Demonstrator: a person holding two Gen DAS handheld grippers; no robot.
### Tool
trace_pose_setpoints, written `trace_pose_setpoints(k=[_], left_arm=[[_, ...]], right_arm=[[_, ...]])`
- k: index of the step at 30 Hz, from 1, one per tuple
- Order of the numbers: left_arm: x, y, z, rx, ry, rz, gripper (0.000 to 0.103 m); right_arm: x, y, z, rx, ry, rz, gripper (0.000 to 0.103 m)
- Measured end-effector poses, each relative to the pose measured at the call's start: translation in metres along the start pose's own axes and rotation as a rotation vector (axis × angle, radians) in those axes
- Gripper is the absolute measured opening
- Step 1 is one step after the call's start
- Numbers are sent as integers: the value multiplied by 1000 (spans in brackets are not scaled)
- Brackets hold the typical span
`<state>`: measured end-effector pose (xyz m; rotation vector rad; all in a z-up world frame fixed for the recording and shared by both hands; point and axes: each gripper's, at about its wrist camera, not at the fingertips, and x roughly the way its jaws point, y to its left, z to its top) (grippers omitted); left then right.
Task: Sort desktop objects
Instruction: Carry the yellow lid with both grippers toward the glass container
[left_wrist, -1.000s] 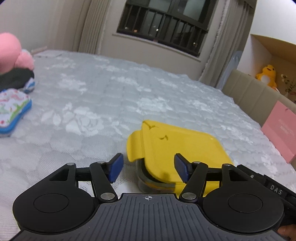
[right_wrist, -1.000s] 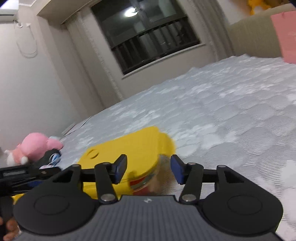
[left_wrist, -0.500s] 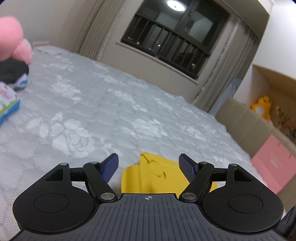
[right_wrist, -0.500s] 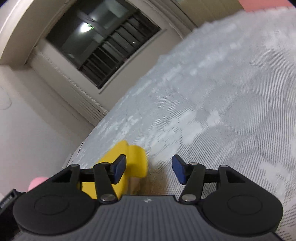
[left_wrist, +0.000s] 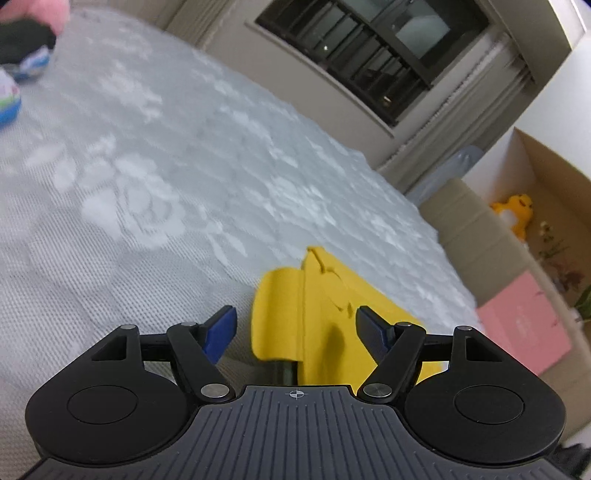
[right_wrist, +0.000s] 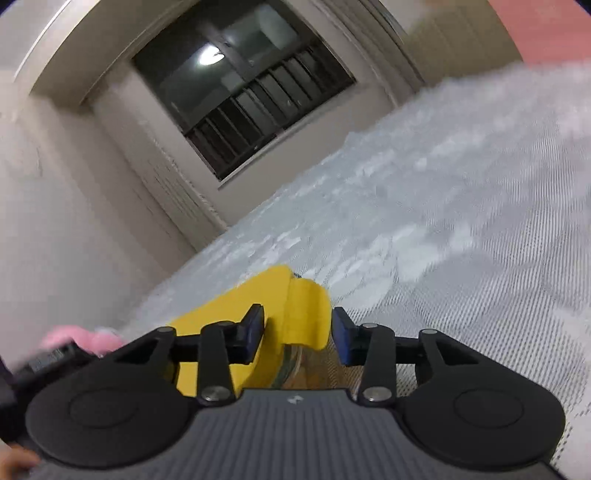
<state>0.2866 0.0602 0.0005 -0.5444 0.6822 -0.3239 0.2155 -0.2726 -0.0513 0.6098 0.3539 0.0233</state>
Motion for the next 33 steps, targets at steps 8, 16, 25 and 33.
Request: trace_pose_setpoints(k=[8,16,25,33], left_arm=[[9,-4,-9,44,64,5,79],[-44,6,5,-116,-104,-179,90],[-37,11,4,-207,-55,-264,93],[-57,12,14,-92,-143,32,94]], right_arm=[[-11,18,0,-153,-32,-41,44],[-40,46,10,-261,-188,-82,64],[15,111,-3,-399,87,161,24],[37,149,-31,-610,187,170,27]])
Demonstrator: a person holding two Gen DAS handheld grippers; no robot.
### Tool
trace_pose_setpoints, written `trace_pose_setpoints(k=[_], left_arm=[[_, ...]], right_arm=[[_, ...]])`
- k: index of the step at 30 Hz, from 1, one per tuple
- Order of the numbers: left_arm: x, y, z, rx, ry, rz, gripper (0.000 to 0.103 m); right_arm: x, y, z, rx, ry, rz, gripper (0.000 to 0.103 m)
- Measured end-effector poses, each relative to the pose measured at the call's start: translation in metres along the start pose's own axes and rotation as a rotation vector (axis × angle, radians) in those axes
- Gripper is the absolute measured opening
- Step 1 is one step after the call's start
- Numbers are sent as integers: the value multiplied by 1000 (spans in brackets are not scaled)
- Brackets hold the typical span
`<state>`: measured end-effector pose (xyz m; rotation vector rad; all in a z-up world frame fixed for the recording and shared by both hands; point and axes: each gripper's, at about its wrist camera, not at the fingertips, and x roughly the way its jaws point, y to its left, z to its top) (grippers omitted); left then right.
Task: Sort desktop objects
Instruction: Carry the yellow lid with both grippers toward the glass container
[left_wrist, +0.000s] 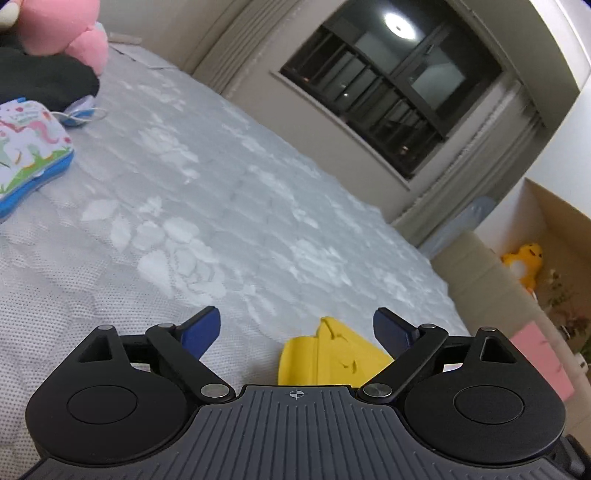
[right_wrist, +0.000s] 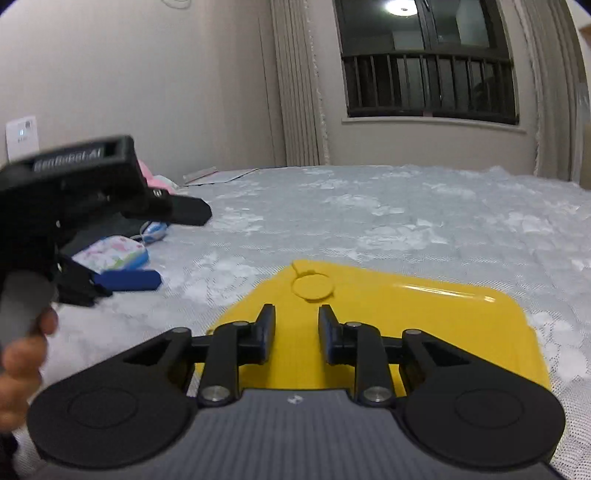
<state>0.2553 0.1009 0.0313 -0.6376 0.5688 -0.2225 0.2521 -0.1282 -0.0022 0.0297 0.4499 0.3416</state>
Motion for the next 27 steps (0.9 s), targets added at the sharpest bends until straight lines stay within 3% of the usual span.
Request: trace_pose_setpoints(k=[6,9,12,14,16,19,22,24,27], left_arm=[[6,-8,-6,20,42,-32,94],[4,-16,-12,37,61,-74,94],[-1,-22,-16,35,57,-138,94],[-1,-21,-16,-13,76,-231,94],[1,-18,-17,-62,101,-309,94],[6,-23,-20,-32,83,-252,94],[14,-25,-23,-14,99,-218,94],[22,-24,-26,-31,148,-225,94],[28,-23,-26,-21,153,-192,94]], right_arm=[[-1,1,-2,-64,24,-89,27],[-7,-10,1,-36,54,-75,27],[-26,-42,-2,115,18,-54,27],[-47,-68,-6,254,-59,-107,38],[-63,-93,-15,374,-110,-188,42],[-68,-127,-31,527,-71,-214,42],[-65,-146,-49,688,-41,-112,46],[-63,-147,-50,701,-39,-85,45],[-62,-136,-44,632,-39,-108,43]])
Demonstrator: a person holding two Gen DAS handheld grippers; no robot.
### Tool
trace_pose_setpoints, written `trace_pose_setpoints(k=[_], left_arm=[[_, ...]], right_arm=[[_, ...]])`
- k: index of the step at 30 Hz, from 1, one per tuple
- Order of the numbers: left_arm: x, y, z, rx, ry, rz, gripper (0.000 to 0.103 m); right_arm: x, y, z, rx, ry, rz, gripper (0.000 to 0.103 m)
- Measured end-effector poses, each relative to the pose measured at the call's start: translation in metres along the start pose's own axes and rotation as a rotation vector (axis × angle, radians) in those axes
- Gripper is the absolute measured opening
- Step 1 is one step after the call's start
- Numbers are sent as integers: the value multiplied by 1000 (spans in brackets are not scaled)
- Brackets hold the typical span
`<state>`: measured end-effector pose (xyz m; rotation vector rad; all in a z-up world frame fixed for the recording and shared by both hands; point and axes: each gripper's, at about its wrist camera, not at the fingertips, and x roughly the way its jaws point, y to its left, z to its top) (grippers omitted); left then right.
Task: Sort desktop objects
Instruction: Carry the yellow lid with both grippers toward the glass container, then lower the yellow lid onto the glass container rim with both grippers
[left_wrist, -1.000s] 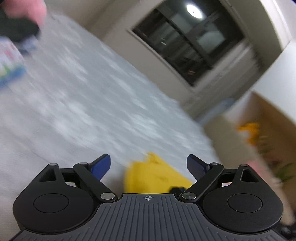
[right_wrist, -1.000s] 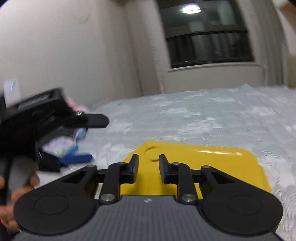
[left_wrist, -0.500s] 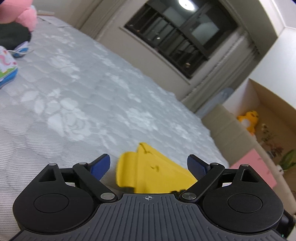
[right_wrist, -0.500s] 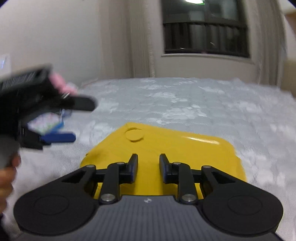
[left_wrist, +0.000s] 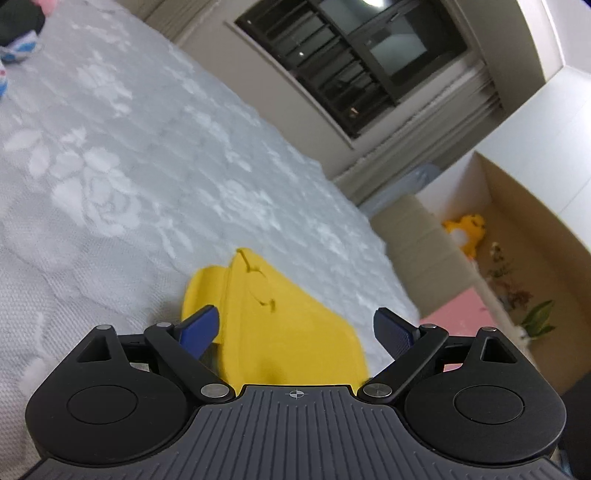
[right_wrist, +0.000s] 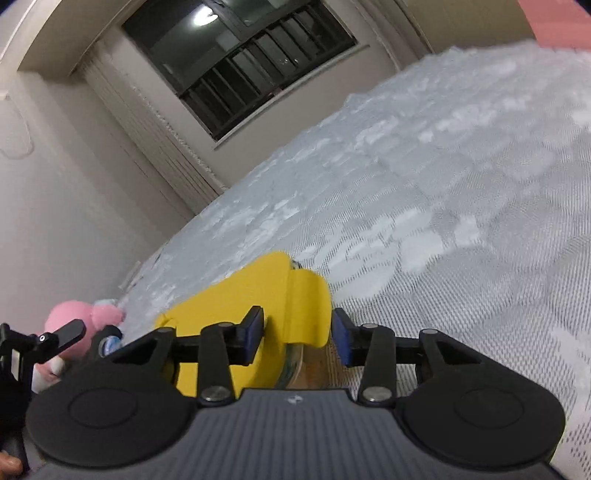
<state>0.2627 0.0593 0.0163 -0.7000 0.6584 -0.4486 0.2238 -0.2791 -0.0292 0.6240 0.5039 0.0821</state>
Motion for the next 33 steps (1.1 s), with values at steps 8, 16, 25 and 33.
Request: trace_pose_setpoints(k=[8,16,25,33], left_arm=[[6,-3,-3,21,37,-35,94],[4,-18,-10,130,29,17,94],[-11,-35,-13,222,-44,68,94],[-18,-32,-7,229,-68,113,94]], right_arm=[[2,11,6,-116,-45,-34,43],[0,11,-2,-140,-67,-56,44],[-6,81,-30,-410,-61,50,41],[18,138,-66,-617,36,128,41]])
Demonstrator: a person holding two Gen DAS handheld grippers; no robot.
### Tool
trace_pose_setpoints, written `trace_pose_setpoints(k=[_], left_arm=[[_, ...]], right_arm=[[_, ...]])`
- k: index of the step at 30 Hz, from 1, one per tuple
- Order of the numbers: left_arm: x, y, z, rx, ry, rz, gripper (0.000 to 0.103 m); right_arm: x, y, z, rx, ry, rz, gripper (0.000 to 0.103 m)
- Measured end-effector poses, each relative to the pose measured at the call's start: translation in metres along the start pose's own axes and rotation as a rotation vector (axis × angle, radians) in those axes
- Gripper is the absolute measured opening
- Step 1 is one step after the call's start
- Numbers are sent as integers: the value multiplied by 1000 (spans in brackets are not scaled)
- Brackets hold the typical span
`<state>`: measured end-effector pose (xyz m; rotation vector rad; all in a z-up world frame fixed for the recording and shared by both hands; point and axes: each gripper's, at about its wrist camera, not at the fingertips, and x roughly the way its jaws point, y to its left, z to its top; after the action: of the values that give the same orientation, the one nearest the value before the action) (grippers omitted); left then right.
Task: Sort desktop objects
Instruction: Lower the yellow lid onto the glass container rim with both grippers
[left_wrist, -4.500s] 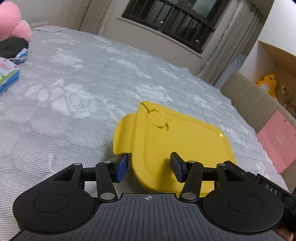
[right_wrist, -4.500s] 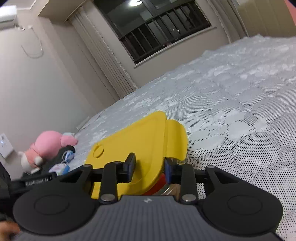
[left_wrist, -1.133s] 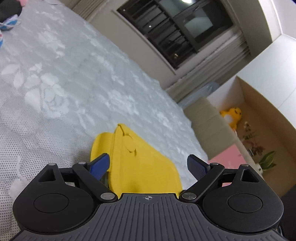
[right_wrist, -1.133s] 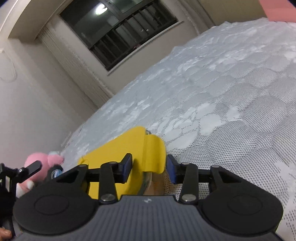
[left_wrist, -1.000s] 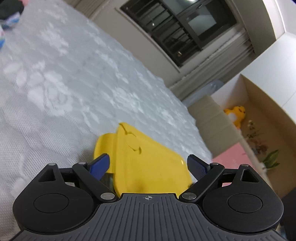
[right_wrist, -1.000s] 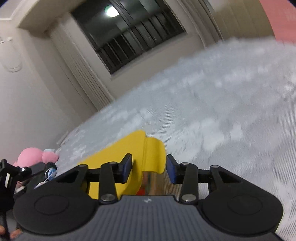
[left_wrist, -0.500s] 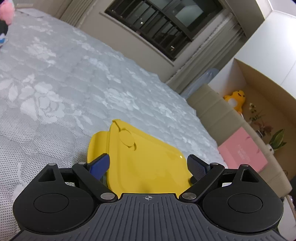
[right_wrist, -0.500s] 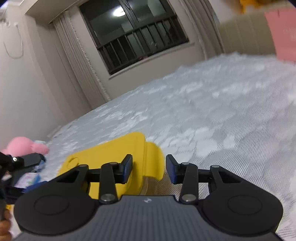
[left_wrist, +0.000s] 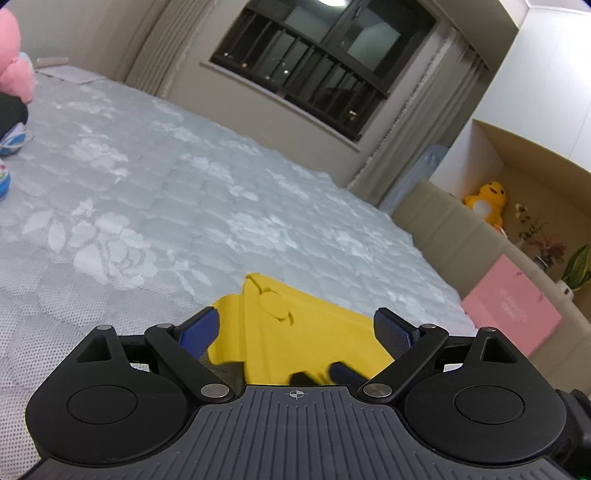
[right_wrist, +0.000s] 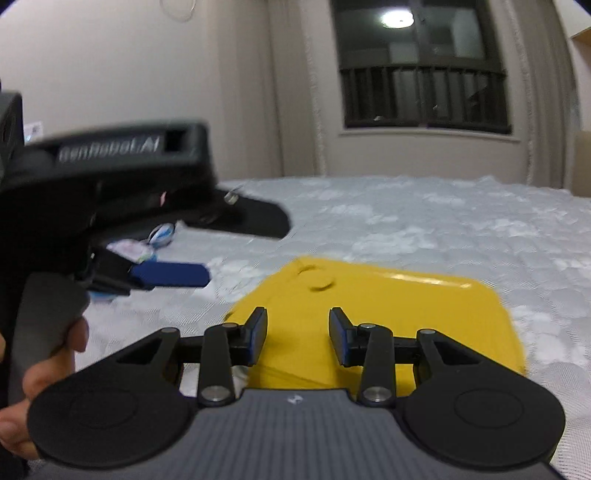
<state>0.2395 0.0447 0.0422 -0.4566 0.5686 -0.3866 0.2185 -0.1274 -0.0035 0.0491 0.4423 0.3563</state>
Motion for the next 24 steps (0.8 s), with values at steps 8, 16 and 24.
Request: trace_pose_setpoints(k=[8,16,24], left_arm=[[4,-4,-2,16,16,11,94],[1,-7,-4,34,20,10,94],[9,-10,-8,45,43,15,94]], right_arm=[[8,5,-4,-134,50,-34,42],[-2,-16,0,-55,58,-49,42],[-36,-82,-4,213,-15,-201,43]])
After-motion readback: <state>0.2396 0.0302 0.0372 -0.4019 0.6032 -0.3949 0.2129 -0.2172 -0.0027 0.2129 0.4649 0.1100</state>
